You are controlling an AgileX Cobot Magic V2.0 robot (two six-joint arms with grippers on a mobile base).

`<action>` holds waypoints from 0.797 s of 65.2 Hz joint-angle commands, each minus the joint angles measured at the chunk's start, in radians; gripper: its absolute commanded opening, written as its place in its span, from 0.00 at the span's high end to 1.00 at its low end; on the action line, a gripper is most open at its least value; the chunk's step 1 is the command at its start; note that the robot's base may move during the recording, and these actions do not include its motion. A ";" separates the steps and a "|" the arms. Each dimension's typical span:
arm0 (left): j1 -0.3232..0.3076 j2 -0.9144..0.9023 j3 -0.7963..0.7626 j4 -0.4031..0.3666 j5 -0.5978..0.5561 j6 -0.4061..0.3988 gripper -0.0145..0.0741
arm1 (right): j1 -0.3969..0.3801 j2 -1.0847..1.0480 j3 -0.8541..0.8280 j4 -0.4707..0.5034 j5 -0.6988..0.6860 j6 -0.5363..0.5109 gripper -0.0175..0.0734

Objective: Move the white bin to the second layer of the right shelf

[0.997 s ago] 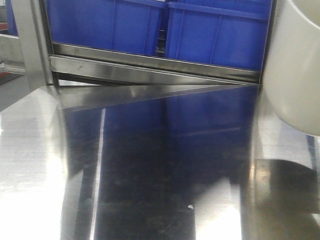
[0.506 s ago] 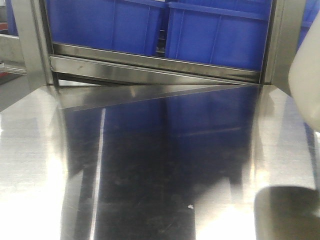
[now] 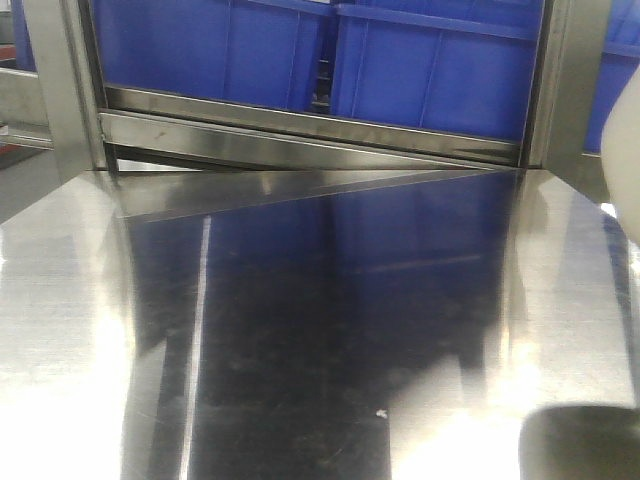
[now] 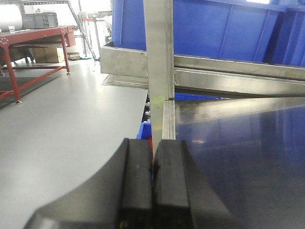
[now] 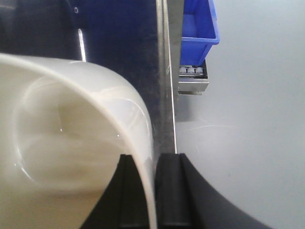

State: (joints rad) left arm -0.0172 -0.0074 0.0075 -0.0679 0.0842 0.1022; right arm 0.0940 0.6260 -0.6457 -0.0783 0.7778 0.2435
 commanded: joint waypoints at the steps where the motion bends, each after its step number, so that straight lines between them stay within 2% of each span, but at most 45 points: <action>1: -0.002 -0.016 0.037 -0.006 -0.084 -0.003 0.74 | -0.005 -0.004 -0.031 -0.002 -0.082 0.002 0.75; 52: -0.002 -0.016 0.037 -0.006 -0.084 -0.003 0.74 | -0.005 -0.004 -0.031 -0.002 -0.082 0.002 0.75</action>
State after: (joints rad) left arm -0.0172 -0.0074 0.0075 -0.0679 0.0842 0.1022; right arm 0.0940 0.6260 -0.6457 -0.0783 0.7778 0.2435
